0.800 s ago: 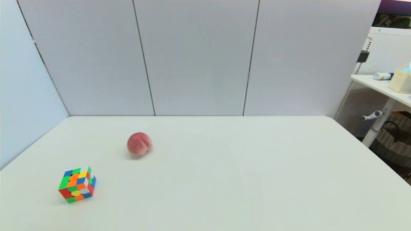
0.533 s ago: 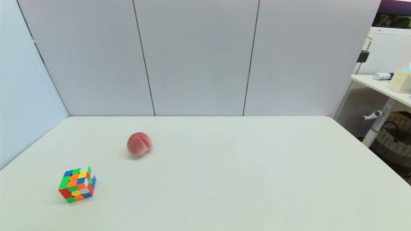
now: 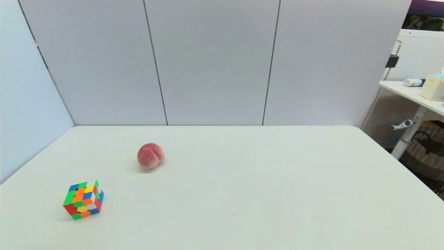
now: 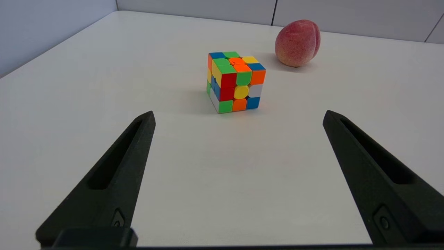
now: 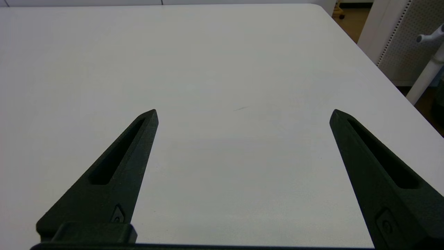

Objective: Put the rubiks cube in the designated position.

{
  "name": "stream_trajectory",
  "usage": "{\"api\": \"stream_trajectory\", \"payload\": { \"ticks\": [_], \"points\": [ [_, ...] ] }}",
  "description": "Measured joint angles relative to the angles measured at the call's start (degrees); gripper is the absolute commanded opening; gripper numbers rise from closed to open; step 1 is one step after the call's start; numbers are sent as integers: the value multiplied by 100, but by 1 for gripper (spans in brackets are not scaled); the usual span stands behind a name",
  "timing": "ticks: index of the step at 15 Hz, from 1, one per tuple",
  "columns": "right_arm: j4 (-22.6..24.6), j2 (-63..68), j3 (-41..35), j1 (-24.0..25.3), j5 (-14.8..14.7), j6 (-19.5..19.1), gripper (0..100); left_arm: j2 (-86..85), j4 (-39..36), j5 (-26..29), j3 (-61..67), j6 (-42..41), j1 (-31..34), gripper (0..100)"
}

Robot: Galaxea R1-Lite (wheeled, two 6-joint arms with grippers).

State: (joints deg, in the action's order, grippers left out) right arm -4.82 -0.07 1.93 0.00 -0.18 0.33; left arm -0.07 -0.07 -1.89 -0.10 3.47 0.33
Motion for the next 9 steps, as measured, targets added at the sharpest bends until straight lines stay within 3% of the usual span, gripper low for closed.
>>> {"api": "stream_trajectory", "payload": {
  "ticks": [9],
  "points": [
    [0,0,0,0,0,0,100,0,0,0,0,-1,0,100]
  ]
}}
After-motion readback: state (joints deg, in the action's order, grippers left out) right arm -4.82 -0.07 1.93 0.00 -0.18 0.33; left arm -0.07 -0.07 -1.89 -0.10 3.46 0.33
